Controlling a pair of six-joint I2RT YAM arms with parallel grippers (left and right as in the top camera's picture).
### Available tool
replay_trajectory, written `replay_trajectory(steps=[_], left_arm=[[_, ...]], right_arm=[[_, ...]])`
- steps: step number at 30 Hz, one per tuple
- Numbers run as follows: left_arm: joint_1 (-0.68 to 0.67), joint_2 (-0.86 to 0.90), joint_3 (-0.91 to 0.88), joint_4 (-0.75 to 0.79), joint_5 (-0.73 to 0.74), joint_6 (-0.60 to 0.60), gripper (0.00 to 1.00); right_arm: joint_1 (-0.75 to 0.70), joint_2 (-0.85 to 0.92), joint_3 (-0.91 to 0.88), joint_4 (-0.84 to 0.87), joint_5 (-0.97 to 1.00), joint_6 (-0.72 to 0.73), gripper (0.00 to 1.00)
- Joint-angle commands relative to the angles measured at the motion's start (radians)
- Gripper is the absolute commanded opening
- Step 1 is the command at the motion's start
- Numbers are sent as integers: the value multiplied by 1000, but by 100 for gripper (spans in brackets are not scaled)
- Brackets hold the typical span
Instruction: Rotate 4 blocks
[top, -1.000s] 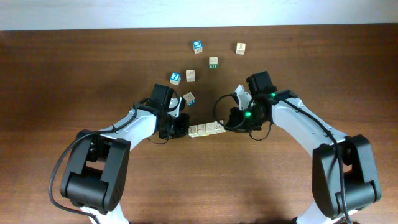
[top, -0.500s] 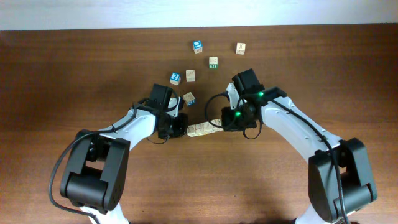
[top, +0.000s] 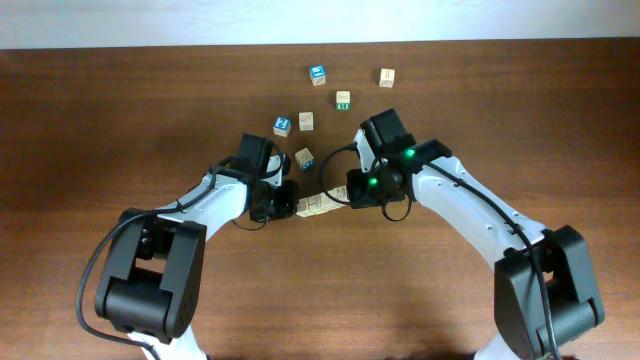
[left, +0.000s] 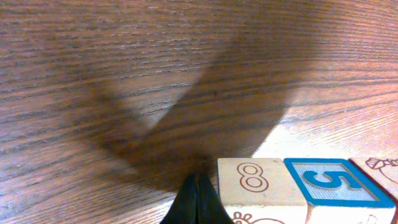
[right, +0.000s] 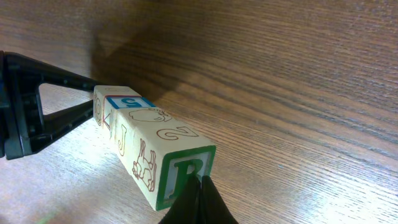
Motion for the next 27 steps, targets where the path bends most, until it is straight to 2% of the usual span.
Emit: replay_trajectory(steps=[1,23,27], left_arm=[[-51,-5,9,20,185,12,0],[-56,-5,9,21,181,12,0],[-56,-5,9,20,181,12,0]], right_arm=[[107,0,24,51,-172,10,4],[200,2,24,99,-138,36,4],[186,18,24,90,-120,115,4]])
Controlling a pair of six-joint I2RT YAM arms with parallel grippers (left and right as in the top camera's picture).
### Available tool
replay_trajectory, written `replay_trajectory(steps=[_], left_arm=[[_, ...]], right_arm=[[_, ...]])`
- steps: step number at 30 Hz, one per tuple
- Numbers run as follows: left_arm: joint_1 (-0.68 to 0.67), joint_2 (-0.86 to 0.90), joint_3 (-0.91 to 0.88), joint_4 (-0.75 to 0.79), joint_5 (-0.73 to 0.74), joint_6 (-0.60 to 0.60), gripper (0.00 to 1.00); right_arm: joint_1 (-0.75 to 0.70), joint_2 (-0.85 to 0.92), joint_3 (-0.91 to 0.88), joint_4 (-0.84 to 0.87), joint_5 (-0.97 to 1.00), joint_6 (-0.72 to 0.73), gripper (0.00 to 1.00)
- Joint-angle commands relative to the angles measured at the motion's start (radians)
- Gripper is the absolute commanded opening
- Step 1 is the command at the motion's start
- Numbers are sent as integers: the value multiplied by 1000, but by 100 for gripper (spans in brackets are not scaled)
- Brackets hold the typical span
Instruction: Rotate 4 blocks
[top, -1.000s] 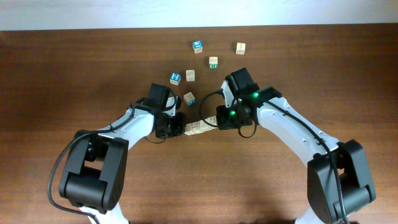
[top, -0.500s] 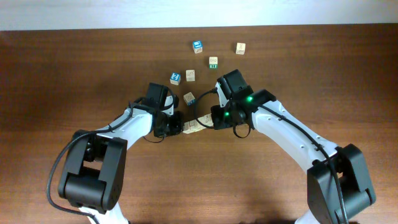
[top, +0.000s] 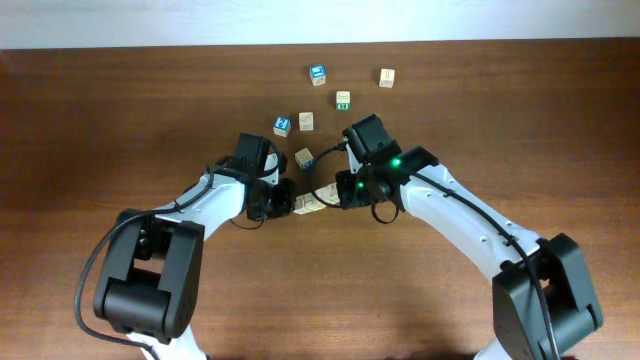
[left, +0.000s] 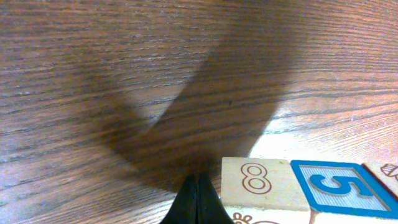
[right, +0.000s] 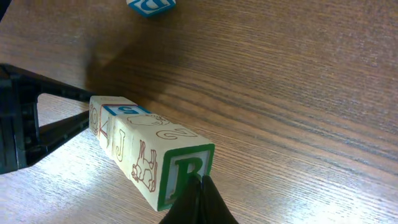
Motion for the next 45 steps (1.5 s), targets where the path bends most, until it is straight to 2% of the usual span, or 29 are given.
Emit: replay_trajectory(steps=[1,13,17,21,33,36,40,45], left_arm=[[-66,-4,8,18,203,17,0],[-66,-4,8,10,204,16,0],[-66,-4,16,-2,203,16,0],[-67,-4,132,-149,73,55,0],[-139,24,152,-146,60,66,0],[-174,73,213,-161,61,70,0],[-236,187,388,-226,51,97,0],[-259,209,405,-225,35,96,0]], right_arm=[[101,56,23,34,-262,70,4],[69,211,23,20,-274,253,4],[48,223,34,26,-317,260,4],[15,223,67,-8,-349,206,4],[-95,223,101,-128,-376,65,4],[-107,223,101,-137,-376,45,4],[-142,223,125,-164,-368,-12,4],[-219,223,127,-172,-317,-83,4]])
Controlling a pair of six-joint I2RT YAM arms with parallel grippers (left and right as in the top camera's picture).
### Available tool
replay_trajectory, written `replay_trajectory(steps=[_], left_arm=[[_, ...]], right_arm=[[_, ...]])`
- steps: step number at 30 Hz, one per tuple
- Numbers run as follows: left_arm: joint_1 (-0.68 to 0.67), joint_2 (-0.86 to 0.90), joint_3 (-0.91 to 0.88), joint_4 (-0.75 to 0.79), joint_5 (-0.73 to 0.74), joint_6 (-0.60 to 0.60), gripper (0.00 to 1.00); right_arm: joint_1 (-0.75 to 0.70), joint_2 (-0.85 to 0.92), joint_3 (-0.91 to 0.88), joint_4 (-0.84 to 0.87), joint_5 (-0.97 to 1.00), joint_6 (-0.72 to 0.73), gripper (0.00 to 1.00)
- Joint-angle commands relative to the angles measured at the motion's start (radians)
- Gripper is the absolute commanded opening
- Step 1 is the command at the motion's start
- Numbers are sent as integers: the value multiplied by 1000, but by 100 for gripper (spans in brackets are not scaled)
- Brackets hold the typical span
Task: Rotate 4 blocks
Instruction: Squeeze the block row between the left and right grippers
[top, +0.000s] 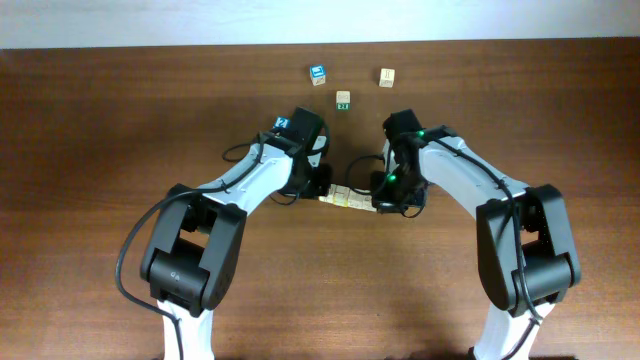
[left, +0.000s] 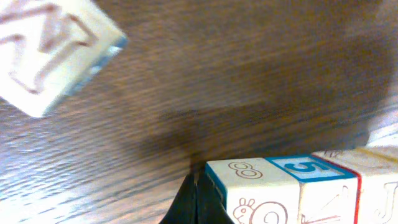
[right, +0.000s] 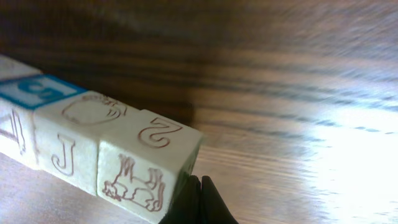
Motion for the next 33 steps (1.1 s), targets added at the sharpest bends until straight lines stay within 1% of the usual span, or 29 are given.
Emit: replay_trajectory(steps=[1,4,10,13,16,21,24,28,29,30,33], left_arm=[[-84,17,31,13,215,1,0],[-98,17,31,18,215,1,0],[-109,17,31,24,214,-4,0],[-109,17,31,24,213,-3,0],[-104,17,31,23,210,-4,0],[-95,17,31,9,169,-38,0],[-95,17,31,9,161,-60,0],[-95,17,31,9,161,-60,0],[-95,17,31,9,161,-60,0],[-95,17,31,9,161,-60,0],[-95,17,31,9,161,-61,0]], right_arm=[[2,3,58,53,-143,-69,4],[-1,8,58,79,-116,-90,4],[-2,29,58,66,-96,-117,4],[-2,29,58,17,16,-159,4],[-6,29,58,23,29,-184,4],[-79,29,58,9,32,-185,9],[-79,29,58,8,33,-222,14],[-79,29,54,5,68,-227,15],[-78,30,53,-8,87,-230,15],[-79,32,53,-22,106,-239,9],[-79,46,53,-39,137,-256,5]])
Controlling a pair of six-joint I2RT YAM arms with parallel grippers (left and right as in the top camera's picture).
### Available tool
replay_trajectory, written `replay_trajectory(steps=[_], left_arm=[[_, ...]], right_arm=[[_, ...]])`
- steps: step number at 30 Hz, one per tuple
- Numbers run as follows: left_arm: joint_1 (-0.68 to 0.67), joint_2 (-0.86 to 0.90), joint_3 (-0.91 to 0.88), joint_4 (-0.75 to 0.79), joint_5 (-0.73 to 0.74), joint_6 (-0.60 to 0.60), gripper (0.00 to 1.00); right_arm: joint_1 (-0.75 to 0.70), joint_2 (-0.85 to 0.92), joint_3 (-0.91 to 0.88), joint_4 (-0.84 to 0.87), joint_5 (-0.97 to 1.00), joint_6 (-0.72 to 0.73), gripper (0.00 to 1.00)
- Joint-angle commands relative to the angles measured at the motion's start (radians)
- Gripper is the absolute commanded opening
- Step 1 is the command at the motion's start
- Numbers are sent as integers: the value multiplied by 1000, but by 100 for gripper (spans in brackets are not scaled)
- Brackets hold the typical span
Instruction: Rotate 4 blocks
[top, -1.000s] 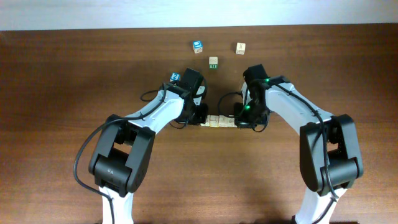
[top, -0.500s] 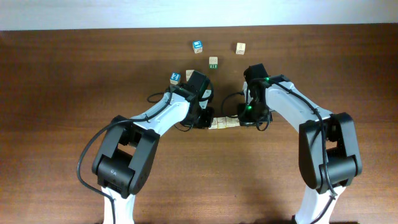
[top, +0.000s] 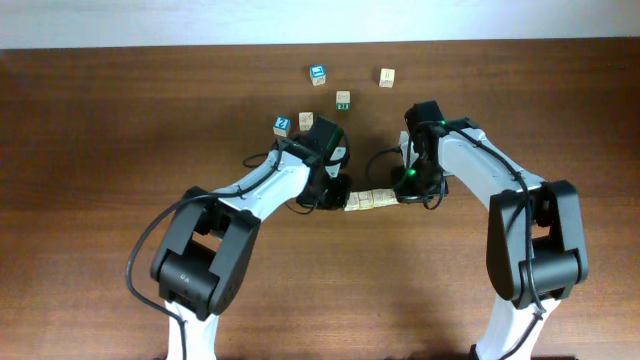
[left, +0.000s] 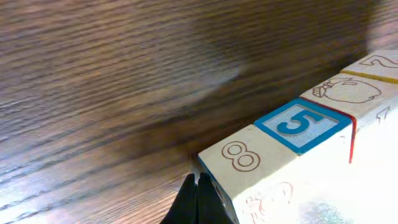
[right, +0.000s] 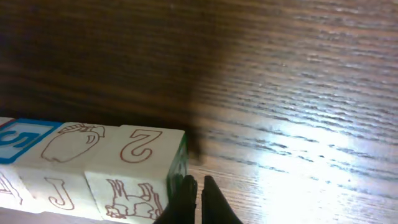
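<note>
A short row of wooden blocks (top: 370, 200) lies end to end on the table, lettered and numbered. The left wrist view shows its faces 8, blue 5 (left: 298, 123) and an apple. My left gripper (left: 198, 190) is shut, its tips against the row's 8 end (left: 249, 163). My right gripper (right: 196, 193) is shut with its tips a hair apart, touching the green-edged end of the 2 block (right: 144, 149). In the overhead view the left gripper (top: 336, 196) and the right gripper (top: 405, 187) stand at the row's two ends.
Loose blocks sit farther back: a blue one (top: 317, 73), a green-marked one (top: 343, 99), a tan one (top: 386, 77), and a blue (top: 282, 125) and tan (top: 305, 121) pair by the left arm. Both arms reach in over the table's middle.
The row has shifted right and turned counterclockwise: its right end now lies farther back than its left. Both grippers moved right with it and remain at its ends.
At first the row lay left of centre, pinned between the two shut grippers, and stayed much the same at the second moment. By 1.1 s ago it was farther right and back with its left end farther back. Now it is farther right again, tilted the other way.
</note>
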Motion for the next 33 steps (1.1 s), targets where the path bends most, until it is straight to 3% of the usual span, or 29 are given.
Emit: replay_trajectory(steps=[1,7,11,15,19,25,33], left_arm=[[-21,9,31,11,63,-7,0],[-21,9,31,-12,-6,-78,0],[-21,9,31,-26,-45,-121,0],[-21,9,31,-34,-63,-148,0],[-21,9,31,-14,9,-81,0],[-21,9,31,27,72,-82,0],[-21,9,31,18,32,-86,0]], right_arm=[[16,39,20,-10,-11,-39,4],[-6,59,21,-15,32,-38,4],[-94,59,21,-16,17,-12,4],[-158,59,21,-12,-230,-121,4],[-175,59,21,0,-396,-206,4],[-175,59,21,3,-396,-206,4],[-175,59,21,3,-324,-148,4]])
